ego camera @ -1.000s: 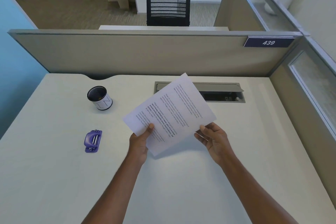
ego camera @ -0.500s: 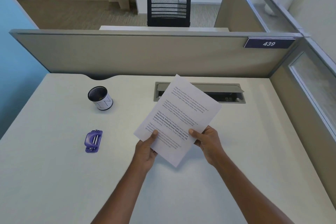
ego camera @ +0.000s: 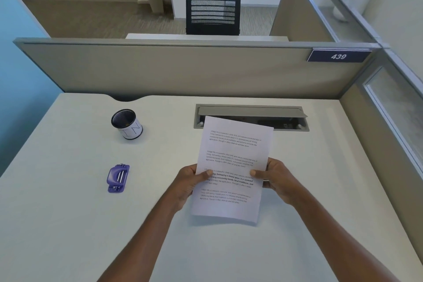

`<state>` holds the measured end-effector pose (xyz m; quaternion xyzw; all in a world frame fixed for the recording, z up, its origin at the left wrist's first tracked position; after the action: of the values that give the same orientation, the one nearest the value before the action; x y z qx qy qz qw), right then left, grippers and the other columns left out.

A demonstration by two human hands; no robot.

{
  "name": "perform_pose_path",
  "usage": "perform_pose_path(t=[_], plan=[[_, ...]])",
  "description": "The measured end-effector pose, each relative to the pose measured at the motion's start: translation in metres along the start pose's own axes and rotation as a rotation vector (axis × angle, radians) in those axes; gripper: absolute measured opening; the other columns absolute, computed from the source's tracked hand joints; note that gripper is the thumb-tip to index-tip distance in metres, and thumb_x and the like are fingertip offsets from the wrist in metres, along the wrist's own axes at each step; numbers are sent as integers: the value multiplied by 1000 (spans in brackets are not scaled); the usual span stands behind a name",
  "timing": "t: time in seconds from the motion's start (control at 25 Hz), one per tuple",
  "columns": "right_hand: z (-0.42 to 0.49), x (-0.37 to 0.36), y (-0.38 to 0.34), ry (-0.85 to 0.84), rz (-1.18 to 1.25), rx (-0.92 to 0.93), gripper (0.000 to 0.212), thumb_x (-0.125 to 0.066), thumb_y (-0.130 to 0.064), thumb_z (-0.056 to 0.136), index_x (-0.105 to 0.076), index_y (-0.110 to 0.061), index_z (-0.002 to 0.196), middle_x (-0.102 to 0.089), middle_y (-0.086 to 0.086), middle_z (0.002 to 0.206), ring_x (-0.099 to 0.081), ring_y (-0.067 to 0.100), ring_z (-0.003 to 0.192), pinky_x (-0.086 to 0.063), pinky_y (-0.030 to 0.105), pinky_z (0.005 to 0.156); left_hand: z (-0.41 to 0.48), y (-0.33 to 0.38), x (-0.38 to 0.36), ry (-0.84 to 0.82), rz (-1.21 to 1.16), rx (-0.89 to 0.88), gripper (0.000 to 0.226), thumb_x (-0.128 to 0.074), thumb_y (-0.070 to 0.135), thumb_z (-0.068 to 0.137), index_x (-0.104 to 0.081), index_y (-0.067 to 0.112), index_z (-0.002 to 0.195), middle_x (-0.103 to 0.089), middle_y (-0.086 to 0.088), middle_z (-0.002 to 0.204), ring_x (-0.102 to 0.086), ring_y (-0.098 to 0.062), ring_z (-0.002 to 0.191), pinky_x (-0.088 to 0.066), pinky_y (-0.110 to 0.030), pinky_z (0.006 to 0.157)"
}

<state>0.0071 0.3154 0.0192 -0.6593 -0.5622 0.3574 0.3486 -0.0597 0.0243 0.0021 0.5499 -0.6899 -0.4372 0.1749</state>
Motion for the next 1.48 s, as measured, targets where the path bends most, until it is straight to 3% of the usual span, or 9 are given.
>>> perform_pose_path(t=[0.12,0.32,0.6,0.84,1.12,1.28,1.36,1.48], plan=[[1,-1,1,13,3,-4,33,-79,-7,97,-76,-12,129,-85,6,122,-82,28,110,-70,40,84,5,-4,-6,59,-27,-5,31,-84,21,96,-82,8,124,-85,-15,121,-81,-38,113,-67,-47,94],[5,2,8,168,-31,-6,15,-77,-15,102,-76,-8,114,-87,10,109,-85,28,96,-69,33,71,8,-13,0,140,-108,15,28,-88,22,92,-84,9,116,-85,-17,118,-83,-36,102,-69,-49,87],[8,0,17,244,7,-4,8,-80,-6,98,-79,-5,105,-87,13,100,-86,26,86,-67,29,67,2,-18,13,185,-184,8,17,-82,19,98,-86,15,114,-86,-12,115,-84,-22,90,-66,-33,71],[8,6,24,261,41,-16,12,-79,-4,97,-80,-1,109,-87,16,103,-85,31,89,-70,34,70,-9,-18,58,334,-176,-18,17,-72,12,105,-83,17,116,-86,-3,99,-82,-17,84,-64,-27,74],[9,11,30,274,-9,-37,13,-80,-4,96,-81,-3,110,-87,13,100,-86,31,86,-69,31,65,-45,8,146,630,147,-183,24,-63,3,101,-81,19,107,-80,-6,96,-75,-20,82,-60,-31,75],[12,11,32,268,-36,-43,12,-80,-4,96,-81,-2,107,-87,14,98,-85,27,79,-68,29,63,-67,30,203,834,279,-212,19,-68,10,96,-84,21,100,-82,3,88,-71,-10,70,-58,-30,70],[14,10,33,265,-48,-42,13,-80,-4,96,-81,-3,109,-87,15,99,-85,28,80,-68,30,64,-73,40,226,933,370,-203,19,-68,11,96,-84,20,102,-82,6,96,-73,-12,82,-54,-27,70],[15,9,34,257,-72,-41,14,-80,-5,96,-81,-4,110,-87,15,101,-84,31,84,-69,32,66,-66,42,256,959,418,-129,25,-75,10,97,-81,8,120,-79,-10,117,-72,-29,109,-59,-37,93]])
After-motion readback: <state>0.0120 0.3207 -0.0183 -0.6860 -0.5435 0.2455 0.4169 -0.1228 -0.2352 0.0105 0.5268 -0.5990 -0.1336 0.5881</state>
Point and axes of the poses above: each hand's wrist, its own z-axis towards the middle knuckle, its own x-axis out of the back of the hand, y = z × x, the point moved 4 cm from there along z, towards the middle knuckle
